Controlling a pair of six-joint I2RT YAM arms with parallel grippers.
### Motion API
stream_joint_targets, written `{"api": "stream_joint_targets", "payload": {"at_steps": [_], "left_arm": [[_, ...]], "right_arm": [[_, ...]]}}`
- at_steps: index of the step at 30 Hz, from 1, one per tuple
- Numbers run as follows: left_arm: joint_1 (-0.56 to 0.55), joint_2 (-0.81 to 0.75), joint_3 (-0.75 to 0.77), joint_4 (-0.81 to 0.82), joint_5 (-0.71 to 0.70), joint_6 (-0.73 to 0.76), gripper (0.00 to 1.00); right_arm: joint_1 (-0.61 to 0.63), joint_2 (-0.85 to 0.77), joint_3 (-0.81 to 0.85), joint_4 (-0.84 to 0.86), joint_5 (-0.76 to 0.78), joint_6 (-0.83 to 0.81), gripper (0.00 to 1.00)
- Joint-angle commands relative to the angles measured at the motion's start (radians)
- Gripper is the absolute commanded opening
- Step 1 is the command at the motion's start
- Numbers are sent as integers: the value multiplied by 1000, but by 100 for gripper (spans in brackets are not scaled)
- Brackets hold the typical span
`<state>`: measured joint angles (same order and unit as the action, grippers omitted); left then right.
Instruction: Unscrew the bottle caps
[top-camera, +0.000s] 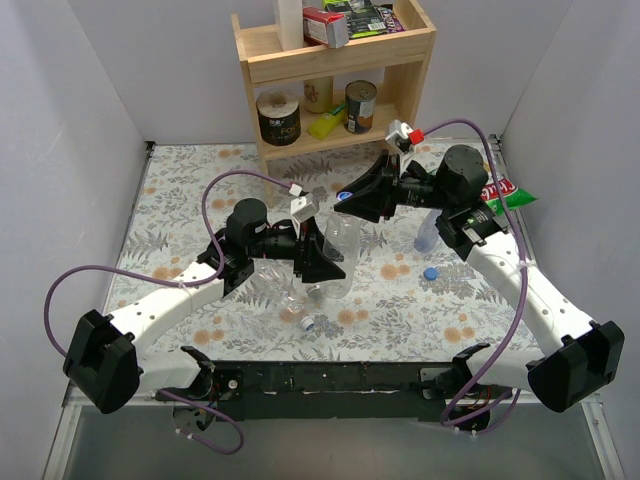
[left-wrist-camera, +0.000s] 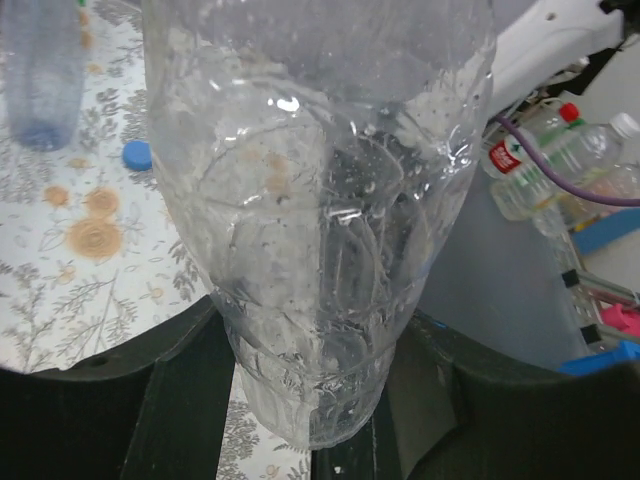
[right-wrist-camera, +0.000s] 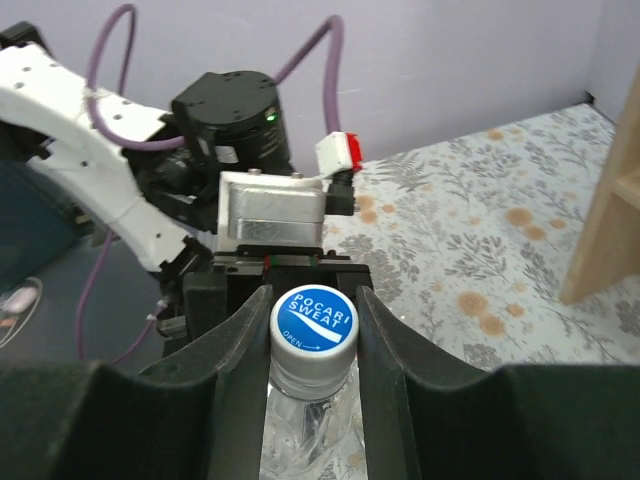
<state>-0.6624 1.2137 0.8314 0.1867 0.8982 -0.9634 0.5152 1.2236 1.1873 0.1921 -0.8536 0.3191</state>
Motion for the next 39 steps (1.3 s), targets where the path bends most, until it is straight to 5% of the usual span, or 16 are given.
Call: {"api": "stream_joint_targets", "payload": {"at_steps": [1,8,12,14,19,31,39], "left_arm": [[10,-39,2,158,226,-41,42],[12,-26,23,88,156,3,41],[12,-16,47,-2,76,49,41],[12,-16,54,-19,47,68,41],[12,-20,55,-36,13,75,41],[11,-51,60,-92,-270,97,41],[9,-25,86,-167,-487,94,41]], "right_arm": [[-40,-3,-11,106,-228,25,4],[-41,-7,23,-22,-188,-74,15],[-44,-16,23,-39,-168,-84,49],[-47,-24,23,-57,-160,-94,54],[-64,-39,29,-111,-141,-127,89],[-89,-105,31,-191,2,-144,88],[-26,-130,61,-229,410,-15,79]]}}
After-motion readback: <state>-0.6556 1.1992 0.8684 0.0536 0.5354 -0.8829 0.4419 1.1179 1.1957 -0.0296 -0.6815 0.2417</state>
